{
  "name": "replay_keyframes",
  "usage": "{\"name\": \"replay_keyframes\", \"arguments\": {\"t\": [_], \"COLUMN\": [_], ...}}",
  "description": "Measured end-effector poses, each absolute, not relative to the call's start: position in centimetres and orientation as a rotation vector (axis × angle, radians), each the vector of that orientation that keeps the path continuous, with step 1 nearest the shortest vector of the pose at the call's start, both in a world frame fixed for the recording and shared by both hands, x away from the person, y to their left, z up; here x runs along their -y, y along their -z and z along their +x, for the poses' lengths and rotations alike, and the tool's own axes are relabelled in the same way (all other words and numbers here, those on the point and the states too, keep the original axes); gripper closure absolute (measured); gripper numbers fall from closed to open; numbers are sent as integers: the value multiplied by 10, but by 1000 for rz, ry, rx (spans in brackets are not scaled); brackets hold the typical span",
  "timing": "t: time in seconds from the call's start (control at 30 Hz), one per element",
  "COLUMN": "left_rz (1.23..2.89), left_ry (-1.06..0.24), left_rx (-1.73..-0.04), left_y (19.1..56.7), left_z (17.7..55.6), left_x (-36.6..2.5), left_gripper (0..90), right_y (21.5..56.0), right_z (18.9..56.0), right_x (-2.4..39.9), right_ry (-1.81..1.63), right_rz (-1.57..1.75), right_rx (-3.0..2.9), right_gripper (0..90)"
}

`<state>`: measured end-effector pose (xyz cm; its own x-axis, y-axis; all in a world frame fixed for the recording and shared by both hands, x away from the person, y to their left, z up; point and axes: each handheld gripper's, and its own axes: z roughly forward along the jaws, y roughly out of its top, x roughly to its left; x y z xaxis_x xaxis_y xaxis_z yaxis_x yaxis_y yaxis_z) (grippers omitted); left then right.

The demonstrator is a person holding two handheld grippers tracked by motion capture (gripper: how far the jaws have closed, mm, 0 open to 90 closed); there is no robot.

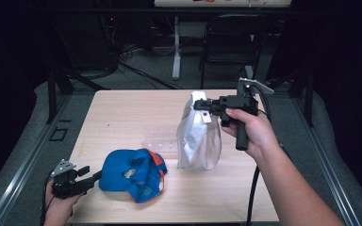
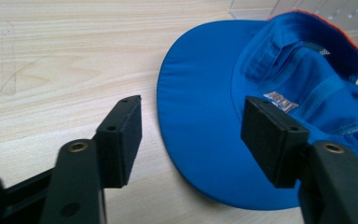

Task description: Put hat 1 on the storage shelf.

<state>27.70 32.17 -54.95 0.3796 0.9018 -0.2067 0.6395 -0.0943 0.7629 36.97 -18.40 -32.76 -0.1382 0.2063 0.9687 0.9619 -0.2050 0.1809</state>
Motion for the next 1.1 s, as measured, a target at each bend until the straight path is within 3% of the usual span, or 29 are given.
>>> {"name": "replay_keyframes", "arguments": {"t": [0.27, 0.47, 0.63, 0.9, 0.97, 1.1], "left_rz": [1674, 1601, 1624, 1784, 1824, 1890], "left_ry": [-209, -229, -288, -447, -465, -509], "left_rx": [-1402, -1478, -1437, -1328, -1287, -1210], "left_y": [554, 553, 550, 544, 541, 537], "left_z": [282, 285, 284, 279, 277, 275], "left_x": [-328, -332, -331, -318, -312, -298], "left_gripper": [152, 128, 101, 165, 270, 345], "right_y": [317, 313, 310, 317, 319, 323], "right_z": [390, 405, 418, 433, 436, 443], "right_x": [160, 142, 135, 128, 126, 125], "right_ry": [1408, 1400, 1402, 1396, 1394, 1399], "right_rz": [-1440, -1451, -1480, -1533, -1541, -1560], "right_rx": [1382, 1397, 1397, 1386, 1381, 1358], "right_gripper": [813, 813, 813, 813, 813, 813]}}
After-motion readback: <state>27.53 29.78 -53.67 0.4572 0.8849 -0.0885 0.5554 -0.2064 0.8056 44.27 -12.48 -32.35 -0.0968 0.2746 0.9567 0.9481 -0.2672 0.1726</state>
